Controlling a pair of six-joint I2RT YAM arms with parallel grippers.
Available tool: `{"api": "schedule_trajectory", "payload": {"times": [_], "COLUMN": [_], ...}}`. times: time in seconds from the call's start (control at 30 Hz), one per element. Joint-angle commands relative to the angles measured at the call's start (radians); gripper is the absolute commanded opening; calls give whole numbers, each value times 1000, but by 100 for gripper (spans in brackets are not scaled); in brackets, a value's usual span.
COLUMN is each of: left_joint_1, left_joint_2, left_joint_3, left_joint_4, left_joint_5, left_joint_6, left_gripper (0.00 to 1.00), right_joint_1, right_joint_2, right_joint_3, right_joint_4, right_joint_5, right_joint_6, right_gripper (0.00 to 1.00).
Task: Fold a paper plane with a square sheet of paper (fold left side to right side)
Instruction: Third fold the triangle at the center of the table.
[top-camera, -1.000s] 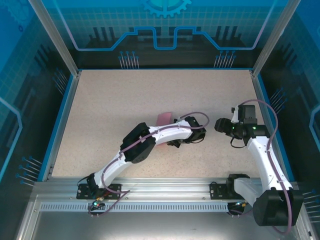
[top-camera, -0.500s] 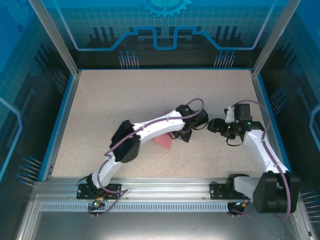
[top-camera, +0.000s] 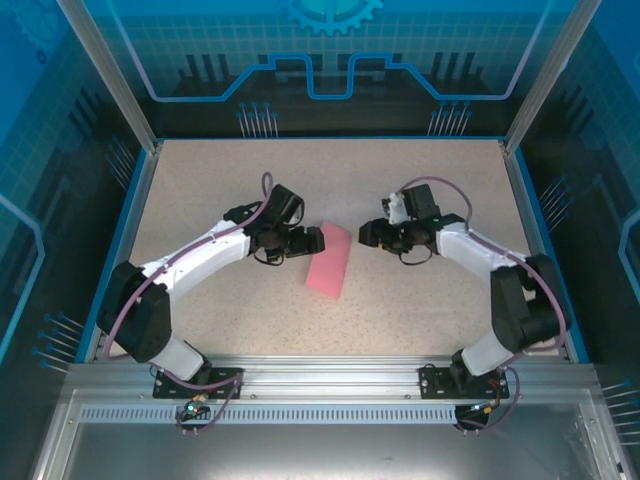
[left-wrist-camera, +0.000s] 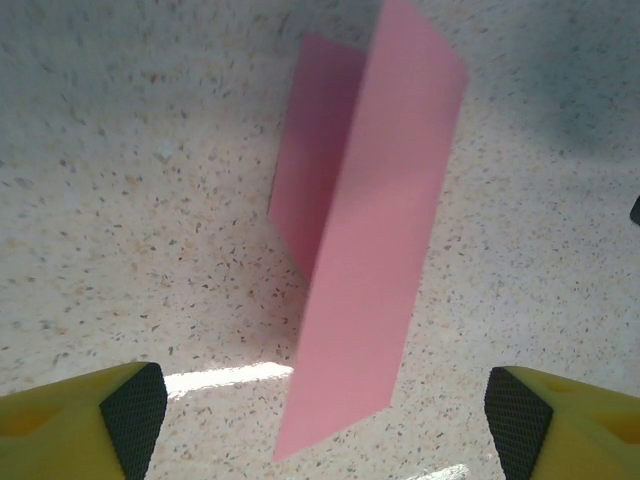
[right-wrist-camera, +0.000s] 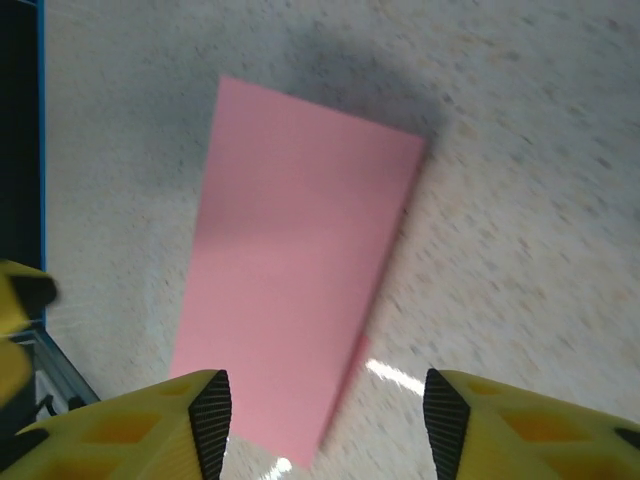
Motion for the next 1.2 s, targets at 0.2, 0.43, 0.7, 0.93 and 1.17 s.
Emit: {"api": "schedule_trajectory", "payload": {"times": [0.2,0.43,0.7,0.93,1.17], "left_joint_1": [68,69,68,62,54], "left_joint_2": [80,177,220,222,219], "left_joint_3": [-74,-67,-79,-100,-109], "left_joint_4": [262,304,331,334,326], "left_joint_5": [246,251,277,270,259], "left_joint_6": [-34,-50,-63,-80,-81], "left_gripper": [86,81,61,44,30], "right_joint_1": [57,62,64,66,67], "right_joint_2": [292,370,398,400,335], "right_joint_3": [182,201,202,202,185], "right_joint_4": [175,187,163,156,101], "right_joint_5": [-67,-82,-70,-73,-8], "right_joint_6": [103,120,86,60,-9], "right_gripper": [51,50,48,49,51]}}
